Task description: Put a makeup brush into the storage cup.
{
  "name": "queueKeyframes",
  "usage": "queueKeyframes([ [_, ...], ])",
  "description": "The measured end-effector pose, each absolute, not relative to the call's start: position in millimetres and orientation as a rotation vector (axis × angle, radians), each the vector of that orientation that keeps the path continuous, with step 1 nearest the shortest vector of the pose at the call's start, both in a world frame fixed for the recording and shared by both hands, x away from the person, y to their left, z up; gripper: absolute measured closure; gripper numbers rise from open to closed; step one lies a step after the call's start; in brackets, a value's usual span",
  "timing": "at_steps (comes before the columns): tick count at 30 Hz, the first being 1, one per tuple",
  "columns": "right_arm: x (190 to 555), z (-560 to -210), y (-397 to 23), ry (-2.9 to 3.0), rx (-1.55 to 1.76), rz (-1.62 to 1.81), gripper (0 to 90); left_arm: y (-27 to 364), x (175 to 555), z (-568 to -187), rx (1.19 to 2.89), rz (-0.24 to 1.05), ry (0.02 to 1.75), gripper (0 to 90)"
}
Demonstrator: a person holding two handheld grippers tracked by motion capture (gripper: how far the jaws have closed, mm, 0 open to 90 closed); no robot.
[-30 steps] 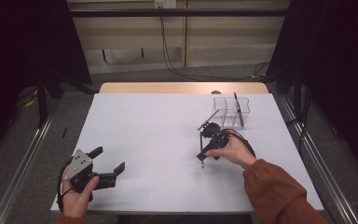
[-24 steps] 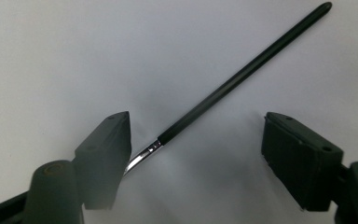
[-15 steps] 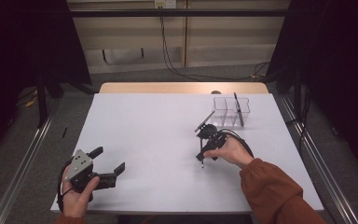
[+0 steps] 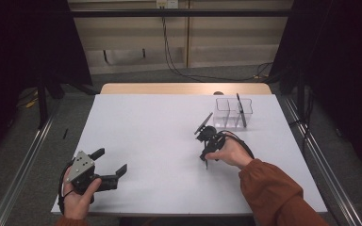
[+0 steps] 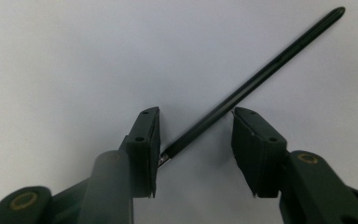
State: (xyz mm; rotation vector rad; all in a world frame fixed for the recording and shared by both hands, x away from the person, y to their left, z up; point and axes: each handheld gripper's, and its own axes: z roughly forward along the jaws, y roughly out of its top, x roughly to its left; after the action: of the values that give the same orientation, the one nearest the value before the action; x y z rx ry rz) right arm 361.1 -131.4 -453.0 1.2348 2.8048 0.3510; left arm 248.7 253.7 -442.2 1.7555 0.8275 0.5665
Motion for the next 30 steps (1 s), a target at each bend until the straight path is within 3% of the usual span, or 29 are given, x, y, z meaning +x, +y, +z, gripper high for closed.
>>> queueKeyframes([
  [7,364.9,-451.5,-133.2,2.813,1.266,0.318,72.9,253.9,248.5,-442.2,1.752,0.565,0.831,2.2],
  [15,365.6,-451.6,-136.4,2.829,1.292,0.327,86.2,253.5,248.7,-442.4,1.754,0.564,0.830,2.2],
  [30,366.7,-450.8,-138.3,2.841,1.302,0.345,86.3,254.2,248.9,-442.4,1.753,0.564,0.830,2.2],
])
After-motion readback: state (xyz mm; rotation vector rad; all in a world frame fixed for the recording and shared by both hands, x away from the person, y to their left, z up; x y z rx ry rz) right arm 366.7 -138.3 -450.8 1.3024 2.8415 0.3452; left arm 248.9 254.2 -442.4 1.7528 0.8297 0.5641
